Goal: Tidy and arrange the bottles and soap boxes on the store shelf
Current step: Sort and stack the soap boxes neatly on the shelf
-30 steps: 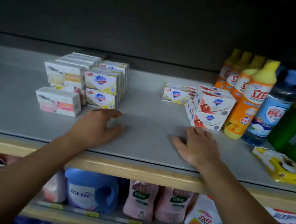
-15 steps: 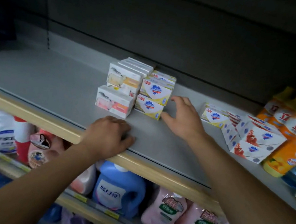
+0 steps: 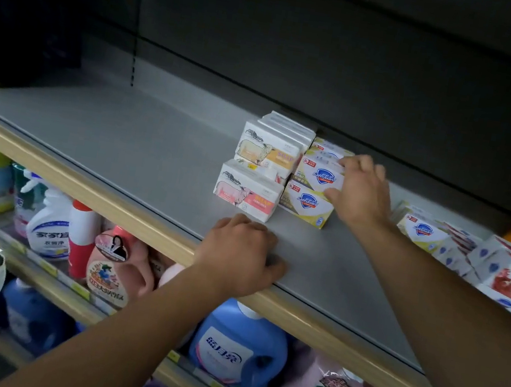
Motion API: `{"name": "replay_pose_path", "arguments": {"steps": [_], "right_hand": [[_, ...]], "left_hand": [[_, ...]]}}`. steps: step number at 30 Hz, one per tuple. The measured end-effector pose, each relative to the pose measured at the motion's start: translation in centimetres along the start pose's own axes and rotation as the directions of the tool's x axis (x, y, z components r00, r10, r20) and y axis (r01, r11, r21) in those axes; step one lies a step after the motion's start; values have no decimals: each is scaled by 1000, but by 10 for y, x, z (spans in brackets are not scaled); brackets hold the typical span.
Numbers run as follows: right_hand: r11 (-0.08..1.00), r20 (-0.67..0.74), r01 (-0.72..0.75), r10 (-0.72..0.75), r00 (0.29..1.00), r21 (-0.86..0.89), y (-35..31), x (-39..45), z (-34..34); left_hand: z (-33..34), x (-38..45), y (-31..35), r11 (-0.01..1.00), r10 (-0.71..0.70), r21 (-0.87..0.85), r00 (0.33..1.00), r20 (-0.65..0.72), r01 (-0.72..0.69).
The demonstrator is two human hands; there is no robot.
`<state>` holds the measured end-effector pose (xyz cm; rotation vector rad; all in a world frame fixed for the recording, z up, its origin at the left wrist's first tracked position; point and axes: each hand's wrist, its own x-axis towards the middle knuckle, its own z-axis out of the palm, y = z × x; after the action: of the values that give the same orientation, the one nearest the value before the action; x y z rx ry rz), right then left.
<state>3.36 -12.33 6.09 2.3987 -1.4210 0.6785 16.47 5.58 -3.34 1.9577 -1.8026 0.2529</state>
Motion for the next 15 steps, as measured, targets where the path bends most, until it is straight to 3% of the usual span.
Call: {"name": "replay_pose_path", "arguments": {"steps": [3,7,10,12,15], "right_hand": [[999,-57,13,-11,998,39,-4,-4,-4],[961,-91,-7,33,995,275,-4,-33,-18],[907,-66,1,30,997,421,4,-69,-30],[878,-39,7,13,999,479,11,-94,-37],[810,-16,25,-20,1000,585,18,-128,-42]], "left_hand": [[1,2,-2,1000,2,-16,1000,1,-2],[-3,1,0,999,-12,-48,1000,21,13],[-11,1,1,962,-120,-244,992,38,125],[-17,3,4,847,-188,-496,980,59,192],[-25,9,22,570,-154,-806,984,86,159]]}}
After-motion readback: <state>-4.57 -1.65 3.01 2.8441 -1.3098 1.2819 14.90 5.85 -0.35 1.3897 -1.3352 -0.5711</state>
